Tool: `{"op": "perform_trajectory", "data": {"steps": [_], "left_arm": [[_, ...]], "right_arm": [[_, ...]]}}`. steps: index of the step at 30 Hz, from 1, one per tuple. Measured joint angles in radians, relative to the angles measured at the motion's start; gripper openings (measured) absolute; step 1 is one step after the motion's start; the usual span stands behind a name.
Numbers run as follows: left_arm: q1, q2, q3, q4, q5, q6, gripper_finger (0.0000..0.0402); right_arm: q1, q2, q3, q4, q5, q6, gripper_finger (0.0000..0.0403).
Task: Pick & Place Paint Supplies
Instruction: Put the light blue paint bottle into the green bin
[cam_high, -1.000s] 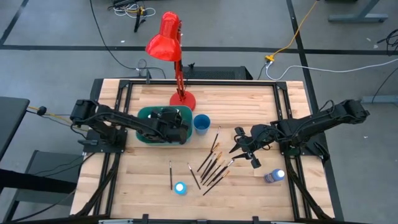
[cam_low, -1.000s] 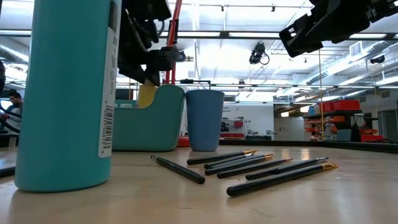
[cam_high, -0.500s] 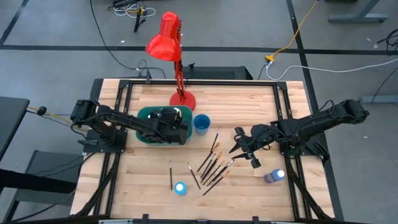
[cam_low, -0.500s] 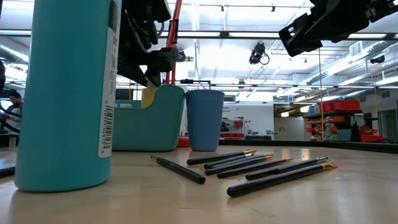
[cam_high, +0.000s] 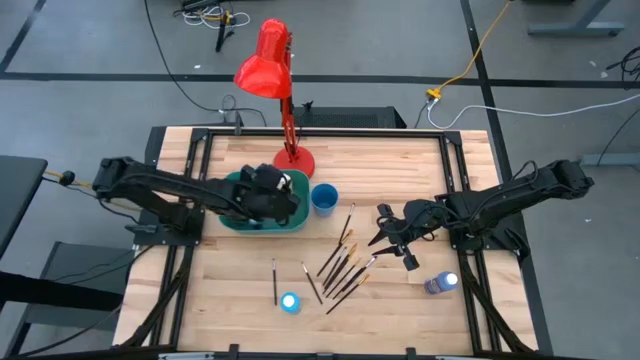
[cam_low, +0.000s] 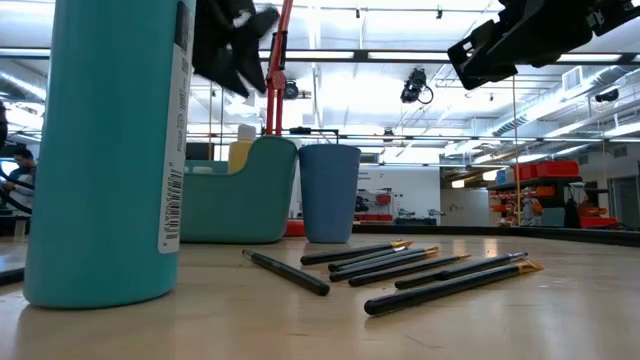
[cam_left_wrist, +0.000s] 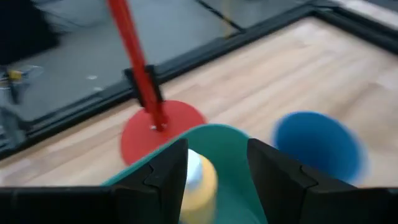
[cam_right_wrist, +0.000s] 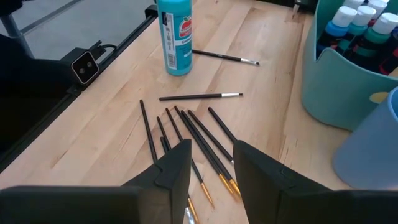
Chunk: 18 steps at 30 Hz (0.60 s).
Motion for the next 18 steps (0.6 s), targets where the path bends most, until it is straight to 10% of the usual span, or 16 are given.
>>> {"op": "perform_trajectory", "data": {"steps": [10,18], "left_arm": [[-0.158,-0.122,0.012,0.026,0.411,0.225,0.0178],[-0.42,-0.056,-0.067,0.441,0.432,0.506,0.0178]], "right_arm": [[0.0,0.0,0.0,0.009,-0.002,-0.003,0.0127],[0.0,0.0,0.0,0.025,-0.002,-0.003,0.0127]]}}
